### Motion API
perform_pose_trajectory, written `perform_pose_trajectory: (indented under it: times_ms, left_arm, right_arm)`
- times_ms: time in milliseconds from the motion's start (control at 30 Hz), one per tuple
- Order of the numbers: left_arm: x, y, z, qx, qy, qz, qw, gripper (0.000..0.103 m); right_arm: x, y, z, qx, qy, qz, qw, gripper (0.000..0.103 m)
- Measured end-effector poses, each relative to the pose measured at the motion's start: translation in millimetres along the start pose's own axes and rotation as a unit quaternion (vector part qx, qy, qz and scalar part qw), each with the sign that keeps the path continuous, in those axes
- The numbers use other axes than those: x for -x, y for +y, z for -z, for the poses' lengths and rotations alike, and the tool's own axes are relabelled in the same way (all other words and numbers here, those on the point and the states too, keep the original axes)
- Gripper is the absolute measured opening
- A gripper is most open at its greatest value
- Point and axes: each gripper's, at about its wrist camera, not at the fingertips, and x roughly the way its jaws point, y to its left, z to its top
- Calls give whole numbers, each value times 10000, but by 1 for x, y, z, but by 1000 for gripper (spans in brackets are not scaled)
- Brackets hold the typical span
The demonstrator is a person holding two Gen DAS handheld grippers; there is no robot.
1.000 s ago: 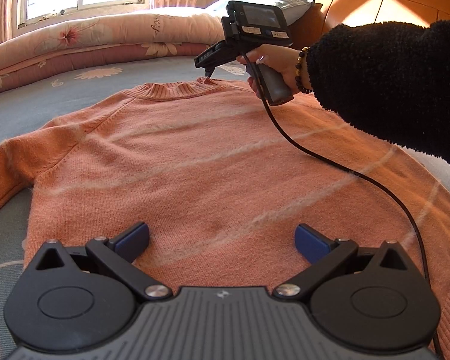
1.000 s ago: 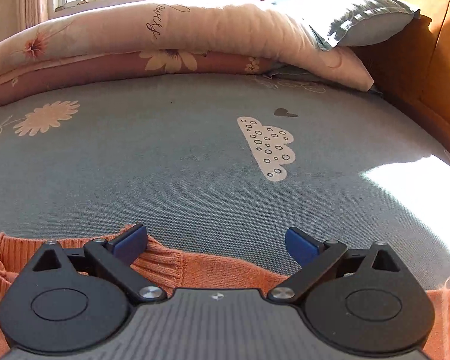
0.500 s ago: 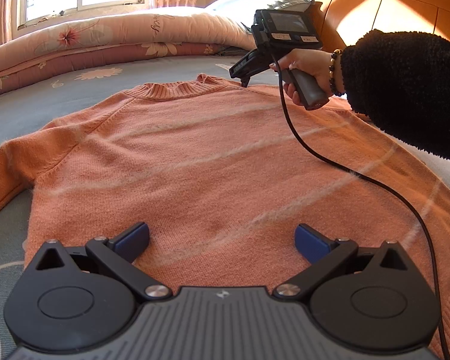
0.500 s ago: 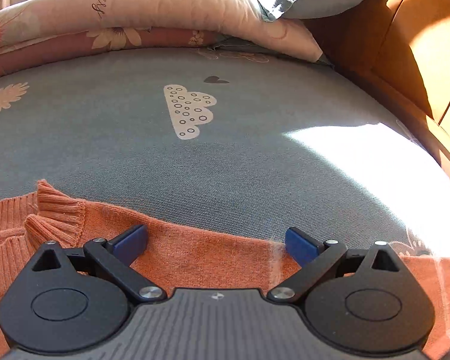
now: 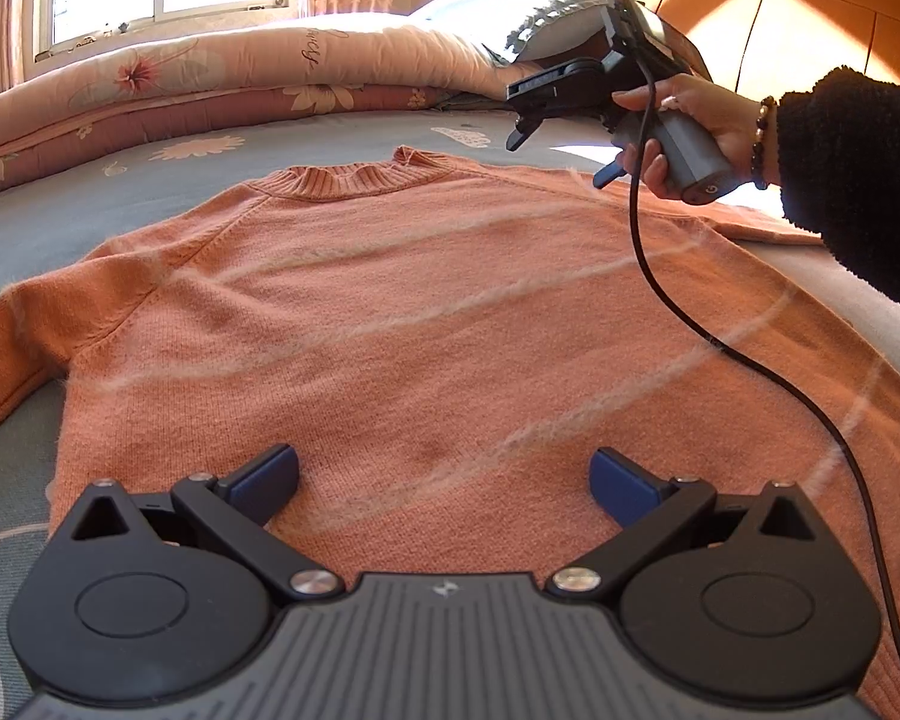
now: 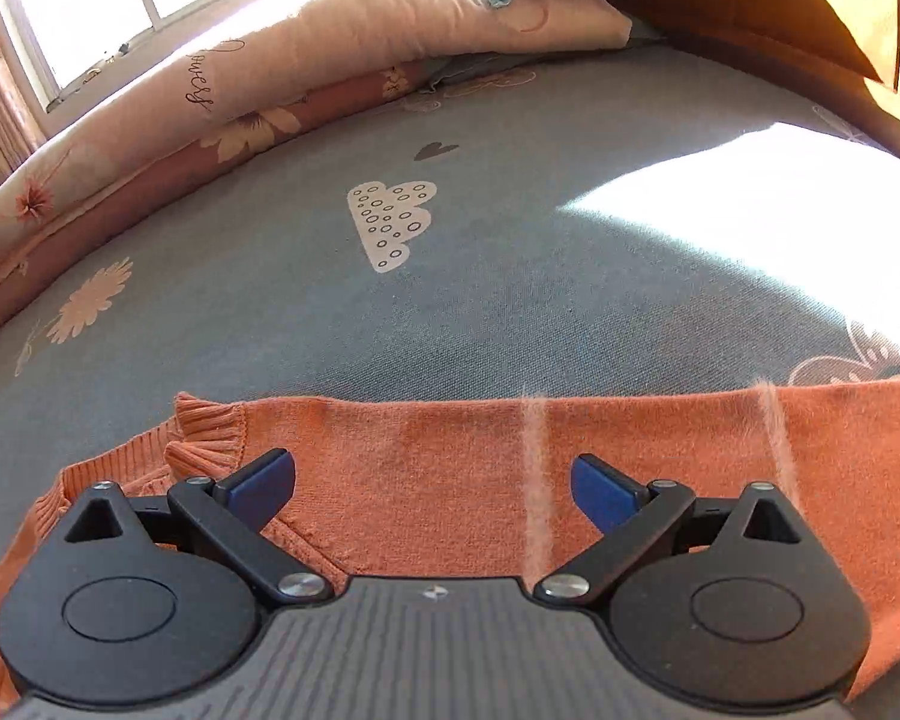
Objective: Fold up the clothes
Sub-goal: 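Press the ribbed collar flat with the open right gripper, then move the right gripper back over the sweater body toward the hem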
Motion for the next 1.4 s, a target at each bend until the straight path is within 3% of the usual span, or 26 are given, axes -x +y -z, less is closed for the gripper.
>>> perform_pose_trajectory:
  times_ms: [67, 233, 367, 467, 633, 733, 833, 933, 1400]
  left_arm:
    - [0, 0, 0, 0, 0, 0, 10000, 102]
    - [0, 0, 0, 2, -2, -1, 10000, 102]
    - [0, -1, 0, -9, 2, -12, 10000, 102]
    - [-1, -1, -1, -21, 9, -23, 10000, 102]
    - [-1, -1, -1, -33, 14, -35, 10000, 102]
    - [-1, -2, -1, -36, 15, -36, 10000, 102]
    - [-1, -2, -1, -43, 19, -42, 10000, 102]
    - [-1, -2, -1, -52, 22, -49, 10000, 102]
    - [-1, -3, -1, -82, 31, -70, 9999, 102]
  right_arm:
    - [-6, -4, 2, -52, 128, -170, 9998, 102]
    - [-2, -5, -4, 89, -285, -50, 9995, 102]
    - [28, -5, 4, 22, -42, -430, 9991, 102]
    - [55, 4, 22, 317, 184, -706, 9968, 102]
    - [72, 20, 55, 580, 785, -1380, 9856, 102]
    - [65, 30, 68, 803, 828, -1308, 9847, 102]
    - [55, 25, 77, 857, 1046, -765, 9878, 102]
    - [71, 15, 75, 680, 994, -544, 9912, 102]
    - [89, -3, 97, 571, 1075, -532, 9911, 102]
